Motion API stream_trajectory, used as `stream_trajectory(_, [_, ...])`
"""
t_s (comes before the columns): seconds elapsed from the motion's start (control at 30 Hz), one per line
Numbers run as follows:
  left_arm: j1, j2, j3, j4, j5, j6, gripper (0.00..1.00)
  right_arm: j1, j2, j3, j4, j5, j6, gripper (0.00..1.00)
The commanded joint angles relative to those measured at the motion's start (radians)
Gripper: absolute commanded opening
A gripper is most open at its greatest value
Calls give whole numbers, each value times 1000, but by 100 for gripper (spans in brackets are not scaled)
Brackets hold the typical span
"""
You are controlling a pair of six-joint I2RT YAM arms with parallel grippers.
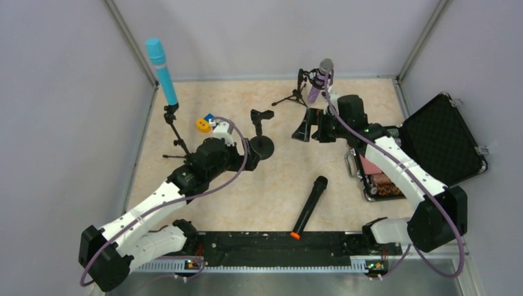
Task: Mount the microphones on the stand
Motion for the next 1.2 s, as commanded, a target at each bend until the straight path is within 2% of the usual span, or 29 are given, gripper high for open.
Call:
stream_trajectory(0.0, [-16, 44, -45, 16, 154, -135, 99, -39, -67, -92, 77, -31, 15, 99])
stream_trajectory(0.2, [-114, 150, -24, -10, 182, -216, 99, -140, -118, -291, 234, -227, 138, 99])
stream_trajectory(0.33, [-238, 275, 90, -73, 151, -208, 99, -212, -157, -400, 342, -313, 214, 99])
stream_trajectory(0.6, [-485, 641, 384, -248, 71, -131, 98, -218, -181, -351, 155, -164, 84, 99])
stream_trajectory(0.77, [-610, 817, 529, -303, 34, -84, 97, -219, -212, -320, 66, -26, 20, 99])
stream_trajectory(1.0, [-684, 918, 562, -322, -64, -123, 94, -223, -267, -300, -5, 167, -33, 99])
stream_trajectory(1.17, [-722, 963, 574, -355, -158, -145, 86, -232, -259, -306, -9, 183, -32, 98])
